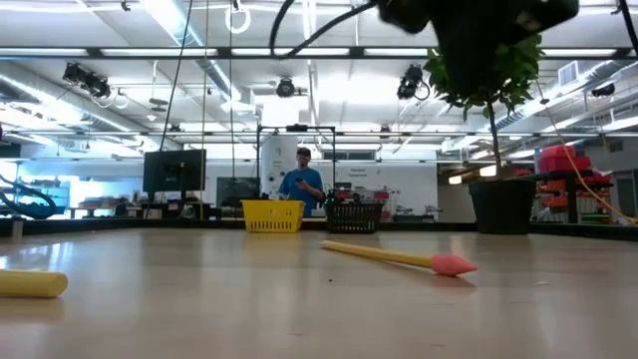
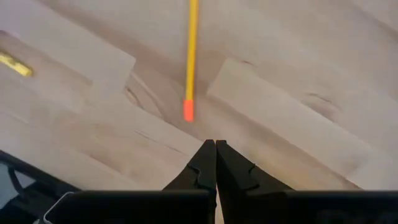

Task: Sort crayons/erasers/pens/pencils in bins
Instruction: Put the yellow pencil into the bottom black bin

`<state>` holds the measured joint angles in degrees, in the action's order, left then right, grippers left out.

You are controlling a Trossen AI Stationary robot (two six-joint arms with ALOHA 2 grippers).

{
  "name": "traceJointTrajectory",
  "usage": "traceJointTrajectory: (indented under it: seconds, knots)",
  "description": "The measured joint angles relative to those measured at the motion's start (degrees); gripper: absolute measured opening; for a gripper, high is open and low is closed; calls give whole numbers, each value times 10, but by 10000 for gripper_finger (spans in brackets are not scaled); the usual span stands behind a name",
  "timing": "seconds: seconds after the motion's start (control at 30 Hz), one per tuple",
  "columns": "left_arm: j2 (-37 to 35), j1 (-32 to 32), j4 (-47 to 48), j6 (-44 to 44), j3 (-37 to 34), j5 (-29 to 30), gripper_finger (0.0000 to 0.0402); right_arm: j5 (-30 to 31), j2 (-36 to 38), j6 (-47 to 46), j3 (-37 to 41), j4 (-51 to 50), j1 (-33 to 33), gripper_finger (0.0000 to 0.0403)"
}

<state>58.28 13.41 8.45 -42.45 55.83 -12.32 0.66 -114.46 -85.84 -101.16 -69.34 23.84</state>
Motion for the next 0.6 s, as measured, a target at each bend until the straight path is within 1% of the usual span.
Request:
traceJointTrajectory:
  seconds: [0.1,0.17,0.23,0.33,0.4,0.47,0.53,0.6]
  knots:
    - [0,0,0,15,0,0,18,28,20,-21,0,-23,7,9]
    - [0,0,0,30,0,0,14,57,23,-33,0,-20,11,9]
    - [0,-1,0,42,0,0,12,70,21,-44,0,-12,12,9]
    - [0,-5,0,43,0,0,12,96,16,-36,0,6,11,9]
    - [0,-5,-3,36,0,0,17,127,16,-53,0,36,10,9]
    - [0,-5,-5,33,0,0,23,152,16,-50,0,67,10,9]
    - [0,-5,-3,37,0,0,27,156,11,-24,-1,88,3,10]
    - [0,-5,-3,45,0,0,28,145,-1,-7,-1,103,-5,18]
